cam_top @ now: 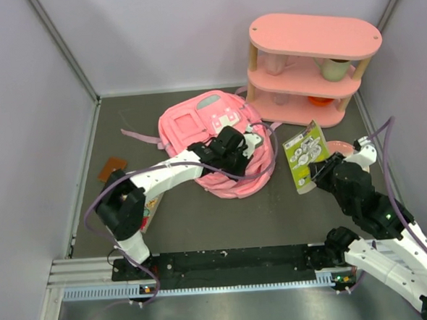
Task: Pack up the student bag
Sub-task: Place the book in the student bag, then pick up the book from the center of the board.
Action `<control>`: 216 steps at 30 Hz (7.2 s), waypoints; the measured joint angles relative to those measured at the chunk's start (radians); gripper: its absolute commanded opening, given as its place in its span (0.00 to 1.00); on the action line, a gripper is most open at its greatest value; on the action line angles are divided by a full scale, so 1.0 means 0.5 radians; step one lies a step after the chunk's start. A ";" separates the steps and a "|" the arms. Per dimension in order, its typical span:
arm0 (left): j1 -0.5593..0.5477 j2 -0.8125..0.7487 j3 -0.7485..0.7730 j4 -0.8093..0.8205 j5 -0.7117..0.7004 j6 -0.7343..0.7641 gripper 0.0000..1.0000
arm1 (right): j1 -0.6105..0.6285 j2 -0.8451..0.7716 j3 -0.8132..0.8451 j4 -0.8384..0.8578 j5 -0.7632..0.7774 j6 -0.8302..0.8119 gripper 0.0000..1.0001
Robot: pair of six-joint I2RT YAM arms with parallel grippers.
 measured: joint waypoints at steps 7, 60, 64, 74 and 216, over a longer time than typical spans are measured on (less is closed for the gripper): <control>-0.001 -0.437 -0.009 0.073 -0.328 -0.082 0.00 | 0.000 0.008 0.000 0.001 -0.027 0.001 0.00; 0.011 -0.950 -0.023 0.127 -0.410 -0.395 0.00 | -0.002 2.389 -0.071 2.606 -1.048 1.047 0.51; 0.011 -0.965 -0.047 0.159 -0.410 -0.403 0.00 | -0.003 2.416 -0.147 2.696 -1.090 1.089 0.62; 0.010 -0.969 -0.089 0.190 -0.376 -0.423 0.00 | -0.003 2.398 -0.329 2.777 -1.336 1.096 0.47; 2.301 -1.793 -1.939 0.303 -0.114 -1.266 0.87 | 0.887 3.609 1.968 0.957 -1.450 -0.057 0.37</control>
